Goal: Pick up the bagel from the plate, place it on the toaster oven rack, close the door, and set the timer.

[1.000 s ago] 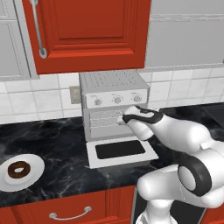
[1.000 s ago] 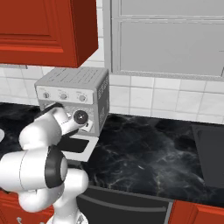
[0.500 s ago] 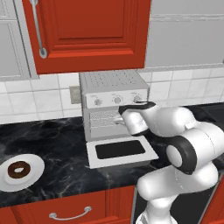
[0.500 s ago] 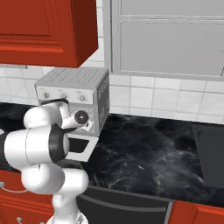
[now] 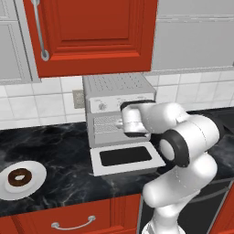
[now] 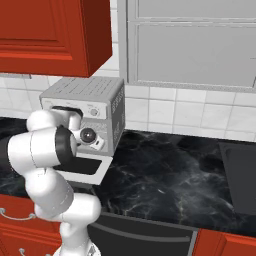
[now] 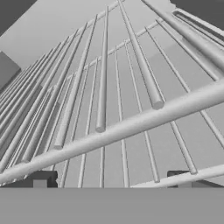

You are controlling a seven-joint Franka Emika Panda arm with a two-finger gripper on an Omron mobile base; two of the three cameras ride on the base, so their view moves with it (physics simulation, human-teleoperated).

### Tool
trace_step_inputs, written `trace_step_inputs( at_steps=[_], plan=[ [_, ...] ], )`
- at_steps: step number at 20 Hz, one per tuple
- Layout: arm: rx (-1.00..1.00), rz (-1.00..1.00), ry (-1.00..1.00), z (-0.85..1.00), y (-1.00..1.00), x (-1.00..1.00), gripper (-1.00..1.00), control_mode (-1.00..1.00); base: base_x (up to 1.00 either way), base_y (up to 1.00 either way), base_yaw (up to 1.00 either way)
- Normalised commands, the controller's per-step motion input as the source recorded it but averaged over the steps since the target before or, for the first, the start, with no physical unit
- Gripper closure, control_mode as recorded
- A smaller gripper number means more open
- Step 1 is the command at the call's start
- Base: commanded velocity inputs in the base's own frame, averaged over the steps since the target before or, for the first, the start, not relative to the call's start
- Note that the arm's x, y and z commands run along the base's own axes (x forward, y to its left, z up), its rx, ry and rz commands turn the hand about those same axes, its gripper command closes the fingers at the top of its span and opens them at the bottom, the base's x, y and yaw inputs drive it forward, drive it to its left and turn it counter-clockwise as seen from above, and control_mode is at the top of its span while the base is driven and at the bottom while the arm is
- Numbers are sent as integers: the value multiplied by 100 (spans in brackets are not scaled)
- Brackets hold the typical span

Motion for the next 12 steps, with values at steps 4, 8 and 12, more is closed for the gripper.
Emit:
trace_step_inputs(
  at_steps=[4, 8, 12],
  plan=[
    [1, -12, -7, -22, 0, 23, -100, -100, 0, 0, 0],
    [1, -12, 0, -29, 0, 31, -100, -100, 0, 0, 0],
    [1, -10, 1, -14, 0, 17, 100, -100, 0, 0, 0]
  ],
)
